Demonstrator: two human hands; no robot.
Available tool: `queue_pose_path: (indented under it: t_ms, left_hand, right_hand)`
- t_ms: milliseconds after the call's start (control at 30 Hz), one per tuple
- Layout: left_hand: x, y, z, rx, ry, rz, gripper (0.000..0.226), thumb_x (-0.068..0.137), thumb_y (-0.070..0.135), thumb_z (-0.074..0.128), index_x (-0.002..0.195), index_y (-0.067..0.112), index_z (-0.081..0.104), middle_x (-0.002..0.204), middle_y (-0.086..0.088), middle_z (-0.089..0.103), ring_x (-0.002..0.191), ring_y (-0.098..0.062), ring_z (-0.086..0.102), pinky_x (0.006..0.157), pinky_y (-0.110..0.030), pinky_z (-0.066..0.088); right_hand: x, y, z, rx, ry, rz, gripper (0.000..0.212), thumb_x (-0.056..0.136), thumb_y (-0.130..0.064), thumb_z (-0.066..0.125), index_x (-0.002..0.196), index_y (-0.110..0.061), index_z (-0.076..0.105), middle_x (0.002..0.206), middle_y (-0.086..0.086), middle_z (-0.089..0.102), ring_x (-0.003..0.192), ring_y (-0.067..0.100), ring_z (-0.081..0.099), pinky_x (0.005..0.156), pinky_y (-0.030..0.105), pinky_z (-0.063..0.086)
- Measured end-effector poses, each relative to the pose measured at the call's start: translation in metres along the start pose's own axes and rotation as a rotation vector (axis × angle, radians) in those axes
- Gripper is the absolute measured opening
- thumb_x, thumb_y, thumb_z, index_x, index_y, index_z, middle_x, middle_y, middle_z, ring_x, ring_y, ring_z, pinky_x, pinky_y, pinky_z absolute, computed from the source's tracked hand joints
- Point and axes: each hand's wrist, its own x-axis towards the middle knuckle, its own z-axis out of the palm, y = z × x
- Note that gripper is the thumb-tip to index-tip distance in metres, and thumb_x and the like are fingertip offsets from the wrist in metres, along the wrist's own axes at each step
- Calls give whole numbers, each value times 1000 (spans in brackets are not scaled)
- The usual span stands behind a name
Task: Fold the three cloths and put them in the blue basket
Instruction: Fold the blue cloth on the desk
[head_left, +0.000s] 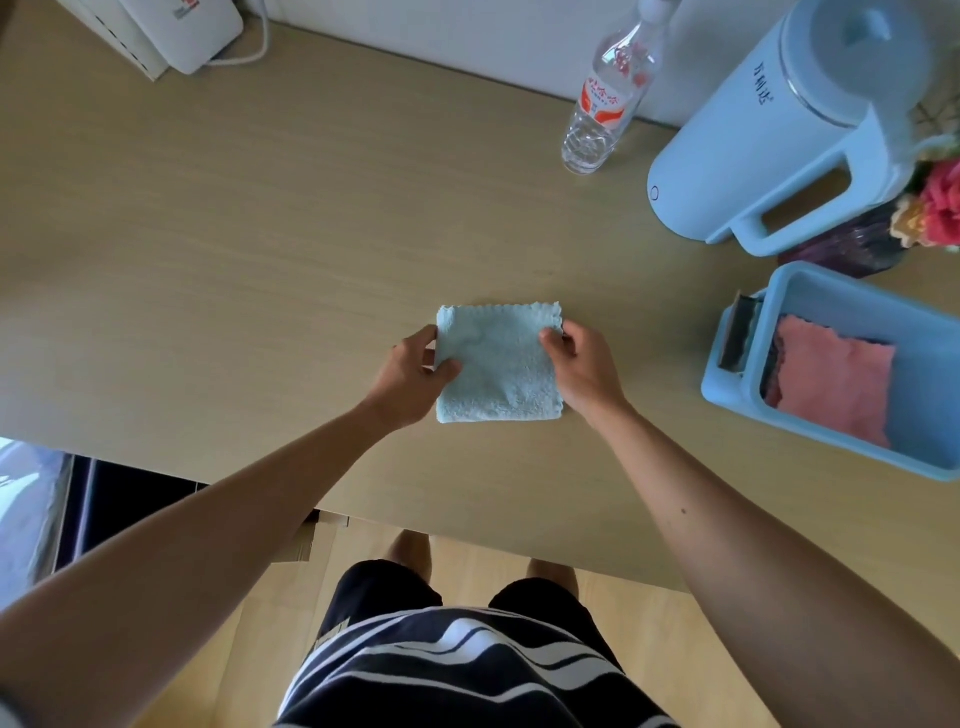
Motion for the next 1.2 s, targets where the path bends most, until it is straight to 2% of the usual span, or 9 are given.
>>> queue_pose_path:
  t_ms: [100,200,333,433,500,600,767,1000,1200]
  left_hand:
    - [2,-1,2,33,21,-25,27,93,16,62,119,12,55,100,-2,75,87,-20,74,61,-31,56]
    - [2,-4,6,182,120,-3,41,91,19,65,128,12,49,96,-4,73,85,-24,70,69,-38,57]
    - [-8,-7,6,639,347,320,51,87,22,66,133,13,46,115,-7,55,104,-24,52,76,-37,49]
    - [-12,-8,7,909,217,662,50,87,14,61,136,14,51,134,-10,54,123,-29,49,95,-43,44]
    - [-8,-15,8,1013,56,735,56,92,17,54,148,14,43,155,-9,41,145,-30,35,112,-45,35]
    - [2,-27,10,1174,-77,677,64,99,30,44,157,13,23,167,-8,14,155,-29,8,123,-51,18]
    - [7,-36,7,1257,-124,568,74,99,48,36,160,16,10,169,-5,2,155,-29,1,123,-56,11]
    - [21,0,11,1101,-24,477,74,93,41,61,153,11,31,161,-13,29,150,-30,24,124,-46,18]
    - [31,23,21,1128,-31,432,89,79,31,81,149,8,32,135,-11,54,121,-31,54,106,-39,37]
  right_hand:
    - [8,5,7,-52,37,5,41,101,-29,51,72,-1,42,57,-2,32,52,14,27,50,32,21]
    - [11,13,14,-67,52,29,37,99,-31,52,73,-6,44,58,-2,36,54,16,31,54,32,25]
    - [3,14,19,-59,159,30,23,96,-30,60,105,-9,57,76,-6,54,65,15,51,62,32,42]
    - [-10,5,19,-220,302,-185,31,91,-23,64,117,-9,55,96,-1,52,84,21,54,75,31,45]
    - [-21,0,22,-322,326,-320,27,88,-19,64,112,-9,57,100,4,54,91,25,56,82,36,46]
    - [-37,3,32,-426,202,-413,18,86,-18,64,102,-12,58,100,4,57,94,26,57,83,40,46]
    - [-43,29,42,-606,75,-280,26,81,-31,70,101,-22,56,107,-1,54,99,25,55,81,40,45]
    - [-49,21,48,-637,156,-233,31,78,-25,74,104,-20,58,107,0,57,99,26,57,83,38,42]
    - [-70,21,39,-572,260,-229,45,76,-20,72,117,-18,57,110,2,57,101,25,56,86,37,42]
